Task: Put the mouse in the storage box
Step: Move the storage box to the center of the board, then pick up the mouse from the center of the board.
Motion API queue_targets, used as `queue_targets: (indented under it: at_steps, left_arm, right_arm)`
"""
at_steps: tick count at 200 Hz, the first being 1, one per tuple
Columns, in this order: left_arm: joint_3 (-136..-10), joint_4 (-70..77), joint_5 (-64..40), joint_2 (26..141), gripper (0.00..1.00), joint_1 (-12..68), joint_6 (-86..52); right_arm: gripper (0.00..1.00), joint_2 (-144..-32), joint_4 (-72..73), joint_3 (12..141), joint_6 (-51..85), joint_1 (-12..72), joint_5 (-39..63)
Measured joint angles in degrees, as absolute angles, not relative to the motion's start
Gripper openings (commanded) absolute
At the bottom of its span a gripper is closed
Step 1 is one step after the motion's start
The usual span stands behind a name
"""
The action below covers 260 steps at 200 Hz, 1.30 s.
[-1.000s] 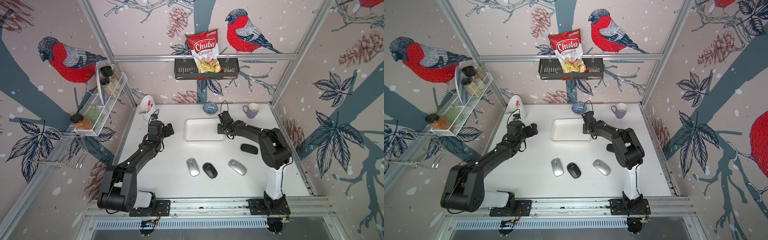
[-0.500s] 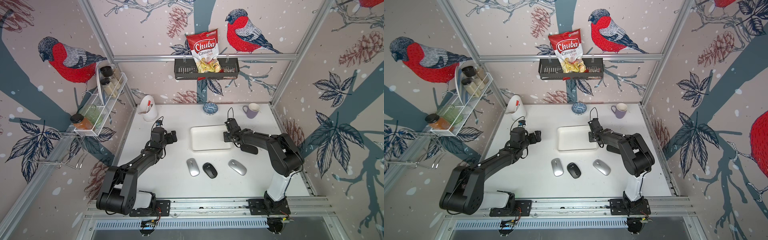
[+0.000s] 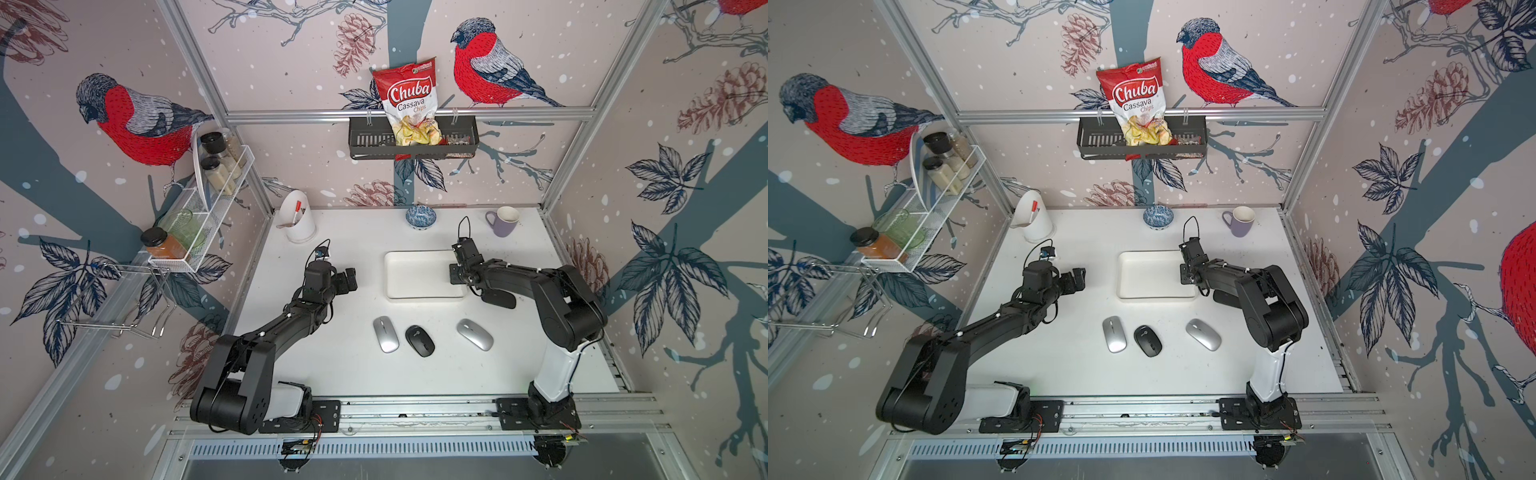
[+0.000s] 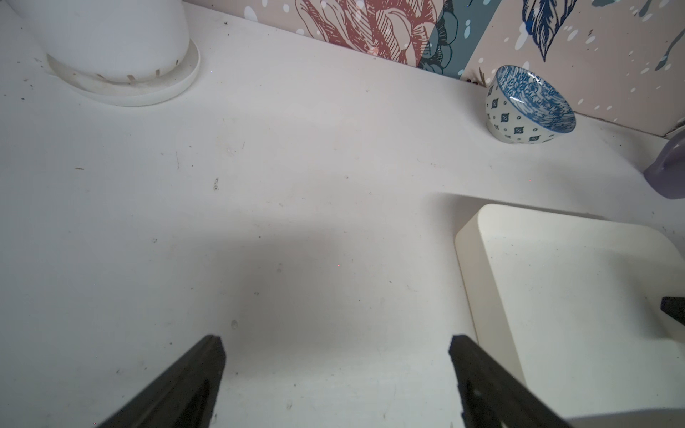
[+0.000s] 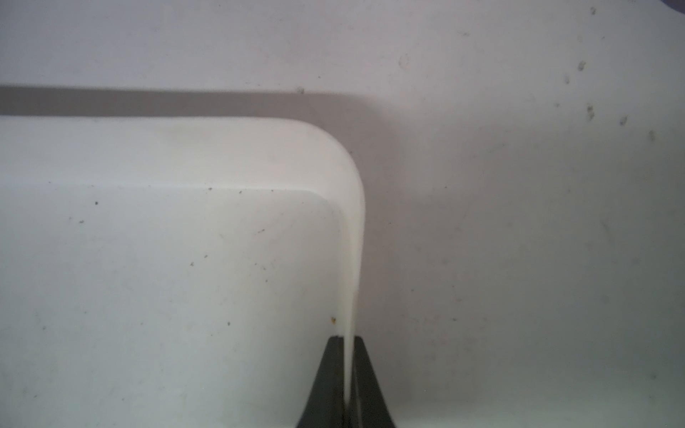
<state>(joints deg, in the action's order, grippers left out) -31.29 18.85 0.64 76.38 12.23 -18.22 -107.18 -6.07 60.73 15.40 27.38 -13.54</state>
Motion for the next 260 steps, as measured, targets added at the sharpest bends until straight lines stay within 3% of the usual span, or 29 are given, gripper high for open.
queue_targets:
  at_steps: [40, 96, 127, 170, 260]
  left_arm:
    - [-31.4, 17.21, 1.67, 72.4, 0.97, 13.23, -19.73]
    - [-33.3, 8.25, 10.33, 64.51, 0.95, 25.67, -24.27]
    - [-35.24, -0.75, 16.86, 63.33, 0.97, 35.51, -31.79]
    - [-36.86, -11.49, 16.91, 67.46, 0.97, 43.09, -42.89]
    - [-50.39, -27.62, 11.33, 87.74, 0.96, 48.99, -52.66]
  right_arm:
    - [0.61, -107.59, -6.28, 61.41, 15.33, 27.68, -15.42]
    - [0.8, -100.92, -7.4, 61.58, 15.4, 28.25, -18.26]
    - [0.84, -92.86, -5.65, 58.78, 16.45, 27.66, -21.41]
    - [0.86, -84.77, -0.3, 50.7, 18.17, 26.24, -24.8]
    - [0.87, -84.9, 5.23, 47.55, 19.66, 26.13, -25.67]
